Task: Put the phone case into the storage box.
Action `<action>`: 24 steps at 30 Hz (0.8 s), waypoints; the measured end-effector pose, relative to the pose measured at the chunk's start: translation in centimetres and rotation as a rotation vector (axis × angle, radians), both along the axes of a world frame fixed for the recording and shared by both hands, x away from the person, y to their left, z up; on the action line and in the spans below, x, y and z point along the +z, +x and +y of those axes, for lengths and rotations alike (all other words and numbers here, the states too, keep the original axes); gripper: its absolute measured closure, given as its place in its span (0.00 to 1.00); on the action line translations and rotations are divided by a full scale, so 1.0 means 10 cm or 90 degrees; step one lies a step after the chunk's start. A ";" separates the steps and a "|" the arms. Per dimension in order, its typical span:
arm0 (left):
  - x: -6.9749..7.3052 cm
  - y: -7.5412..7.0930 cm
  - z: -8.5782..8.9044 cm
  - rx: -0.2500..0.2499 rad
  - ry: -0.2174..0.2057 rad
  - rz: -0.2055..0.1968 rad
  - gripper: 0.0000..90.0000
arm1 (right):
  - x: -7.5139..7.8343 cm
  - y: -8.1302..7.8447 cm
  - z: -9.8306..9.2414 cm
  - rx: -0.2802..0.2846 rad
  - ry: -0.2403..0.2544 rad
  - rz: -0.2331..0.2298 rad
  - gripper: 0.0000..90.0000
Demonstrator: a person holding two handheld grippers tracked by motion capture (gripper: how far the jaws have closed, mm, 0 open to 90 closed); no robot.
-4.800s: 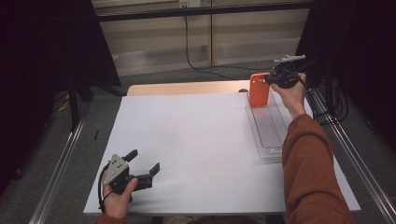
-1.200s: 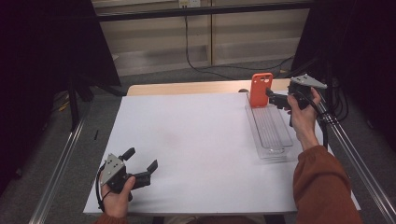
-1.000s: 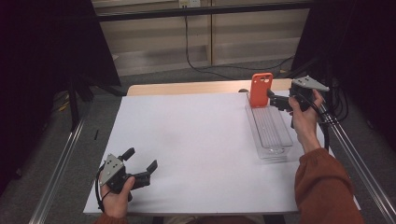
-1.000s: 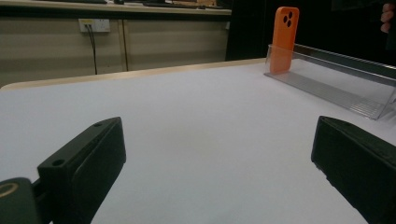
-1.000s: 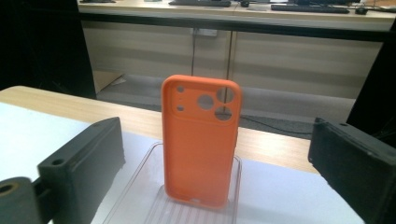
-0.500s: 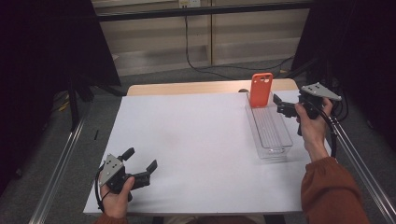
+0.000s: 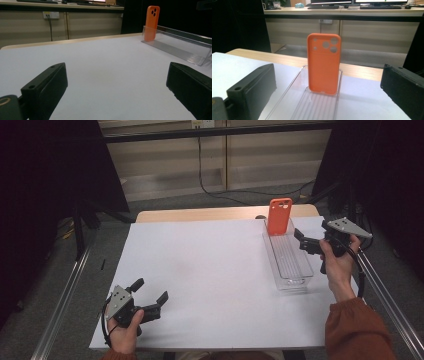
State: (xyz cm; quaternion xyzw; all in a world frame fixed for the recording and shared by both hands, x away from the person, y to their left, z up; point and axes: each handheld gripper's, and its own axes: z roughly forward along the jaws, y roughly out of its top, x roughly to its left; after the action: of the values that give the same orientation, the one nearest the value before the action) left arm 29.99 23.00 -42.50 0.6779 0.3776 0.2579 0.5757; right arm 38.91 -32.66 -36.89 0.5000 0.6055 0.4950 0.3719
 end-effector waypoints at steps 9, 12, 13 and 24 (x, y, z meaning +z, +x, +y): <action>0.00 0.00 0.01 0.003 -0.002 0.000 0.04 | -0.07 -0.14 0.04 0.004 -0.004 0.002 0.00; 0.00 0.00 0.01 0.002 0.001 0.000 0.04 | -0.08 -0.18 0.04 0.005 -0.004 0.002 0.00; 0.00 0.00 0.01 0.002 0.001 0.000 0.04 | -0.07 -0.19 0.04 0.006 -0.006 0.000 0.00; 0.01 -0.01 0.02 0.006 0.000 -0.002 0.04 | -0.09 -0.37 0.06 0.006 -0.011 -0.009 0.00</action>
State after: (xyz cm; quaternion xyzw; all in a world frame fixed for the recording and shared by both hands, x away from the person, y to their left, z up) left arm 29.87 23.18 -42.41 0.6757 0.3801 0.2613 0.5750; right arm 35.24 -32.11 -37.84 0.4906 0.6096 0.4945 0.3783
